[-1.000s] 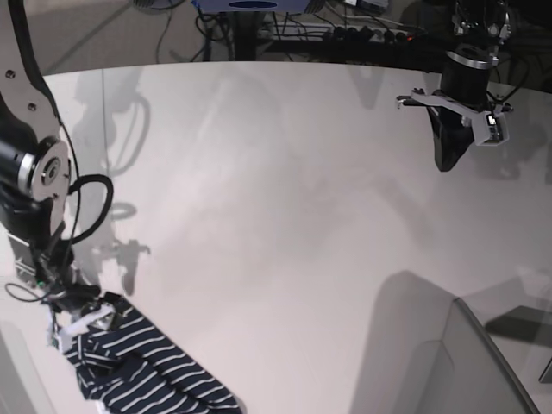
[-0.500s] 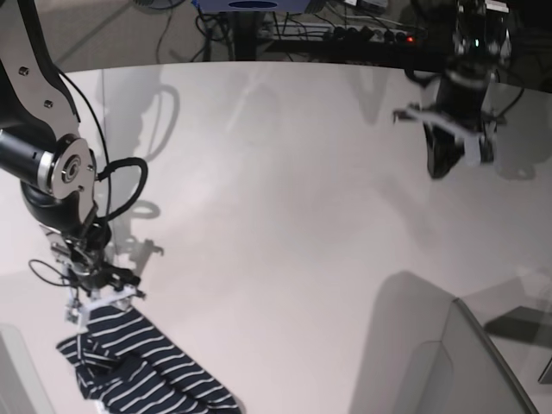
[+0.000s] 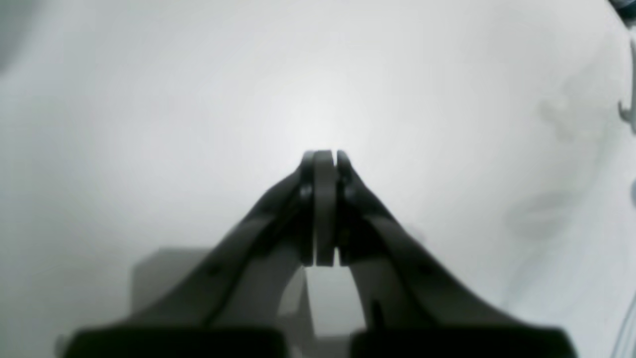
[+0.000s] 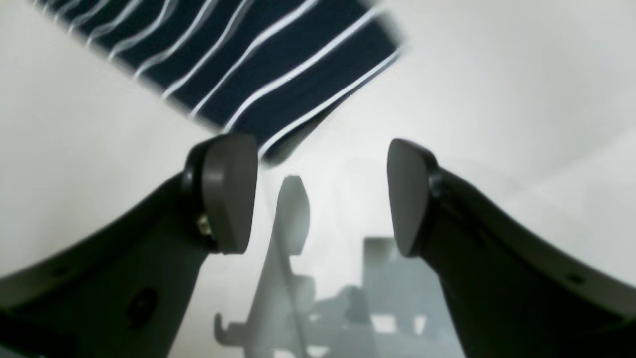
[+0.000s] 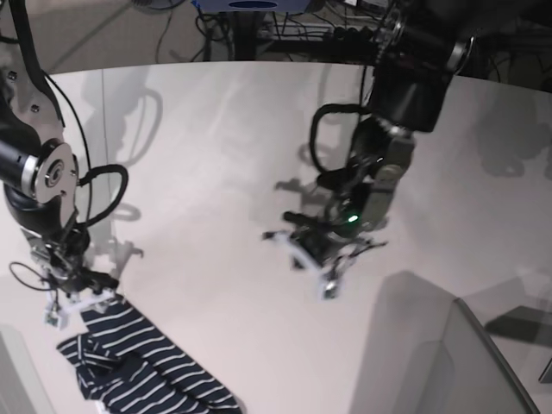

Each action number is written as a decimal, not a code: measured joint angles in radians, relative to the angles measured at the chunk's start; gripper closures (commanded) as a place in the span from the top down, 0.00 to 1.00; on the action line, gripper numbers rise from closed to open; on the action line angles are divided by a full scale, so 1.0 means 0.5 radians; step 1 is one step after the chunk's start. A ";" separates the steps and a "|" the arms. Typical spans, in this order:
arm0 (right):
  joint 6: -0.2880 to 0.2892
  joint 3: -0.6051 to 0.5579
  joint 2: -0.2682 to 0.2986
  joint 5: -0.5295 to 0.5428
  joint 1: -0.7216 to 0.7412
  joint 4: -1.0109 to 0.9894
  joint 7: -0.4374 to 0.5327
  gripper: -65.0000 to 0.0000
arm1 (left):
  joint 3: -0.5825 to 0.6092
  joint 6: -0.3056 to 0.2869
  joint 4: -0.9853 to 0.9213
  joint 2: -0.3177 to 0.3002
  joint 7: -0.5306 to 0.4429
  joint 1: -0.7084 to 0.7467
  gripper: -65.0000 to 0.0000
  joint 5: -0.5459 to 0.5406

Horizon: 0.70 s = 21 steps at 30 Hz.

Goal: Layout the t-shirt on the table in an organized manner, then fold the t-shirt properly

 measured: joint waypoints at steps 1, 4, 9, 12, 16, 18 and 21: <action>0.002 0.000 0.002 0.000 0.003 0.003 0.011 0.58 | 0.067 -0.005 -0.101 0.034 -0.121 -0.069 0.00 0.002; 0.021 -0.001 0.030 -0.005 -0.002 0.001 -0.005 0.58 | 0.336 -0.038 -0.512 0.100 -0.430 -0.302 0.00 -0.013; 0.008 -0.001 0.062 -0.005 -0.008 0.001 0.006 0.58 | 0.541 -0.002 -1.304 0.139 -0.801 -0.582 0.00 -0.005; 0.023 -0.001 0.056 -0.005 -0.013 0.001 0.011 0.57 | 0.554 -0.002 -1.440 0.150 -0.901 -0.643 0.00 -0.005; 0.031 -0.002 0.060 -0.010 -0.029 0.002 -0.018 0.18 | 0.552 -0.017 -0.734 0.011 -0.743 -0.443 0.00 -0.015; 0.036 -0.005 0.100 -0.004 -0.061 0.066 -0.064 0.00 | 0.549 -0.010 -0.188 -0.142 -0.569 -0.216 0.00 -0.011; 0.035 -0.005 0.172 -0.002 -0.217 0.314 -0.344 0.01 | 0.410 -0.020 0.343 -0.394 -0.352 0.150 0.00 -0.018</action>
